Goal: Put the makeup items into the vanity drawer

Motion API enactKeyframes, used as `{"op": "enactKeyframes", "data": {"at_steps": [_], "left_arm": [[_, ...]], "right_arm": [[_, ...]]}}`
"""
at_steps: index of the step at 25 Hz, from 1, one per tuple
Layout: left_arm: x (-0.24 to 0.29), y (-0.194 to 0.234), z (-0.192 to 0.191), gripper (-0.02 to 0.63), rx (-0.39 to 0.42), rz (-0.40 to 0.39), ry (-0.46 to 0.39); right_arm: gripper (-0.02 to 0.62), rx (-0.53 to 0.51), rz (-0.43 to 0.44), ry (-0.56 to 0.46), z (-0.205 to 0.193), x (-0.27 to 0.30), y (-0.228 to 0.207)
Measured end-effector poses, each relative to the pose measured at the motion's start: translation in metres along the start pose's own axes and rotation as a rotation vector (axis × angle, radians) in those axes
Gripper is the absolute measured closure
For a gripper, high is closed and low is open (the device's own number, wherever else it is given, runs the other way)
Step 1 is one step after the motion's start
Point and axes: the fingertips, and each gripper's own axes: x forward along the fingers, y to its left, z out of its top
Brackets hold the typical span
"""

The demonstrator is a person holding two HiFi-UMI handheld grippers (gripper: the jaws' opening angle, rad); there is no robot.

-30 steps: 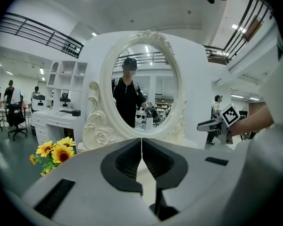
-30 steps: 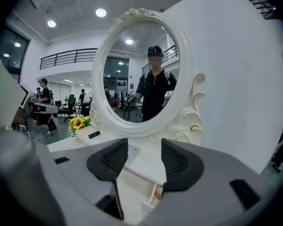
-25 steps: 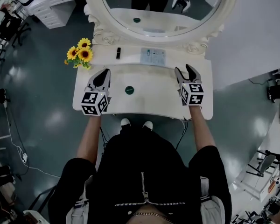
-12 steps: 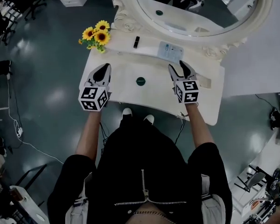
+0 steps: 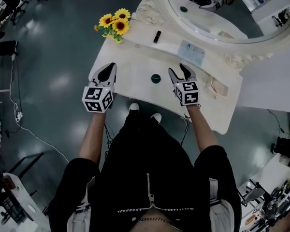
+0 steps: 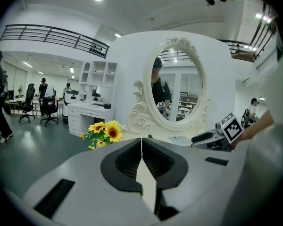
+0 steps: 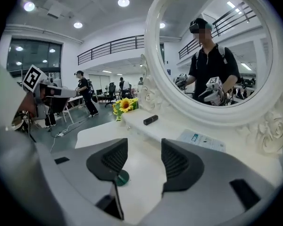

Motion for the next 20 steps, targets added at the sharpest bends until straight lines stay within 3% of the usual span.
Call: {"op": "enactKeyframes", "data": {"at_steps": [9, 20], "left_arm": [[-0.015, 0.018, -0.022, 0.584, -0.032, 0.046, 0.034], [-0.036, 0.042, -0.045, 0.584, -0.064, 0.100, 0.078]], "right_arm": [[0.367, -0.004, 0.064, 0.217, -0.067, 0.051, 0.054], [0.351, 0.103, 0.022, 0.360, -0.119, 0.082, 0.062]]}}
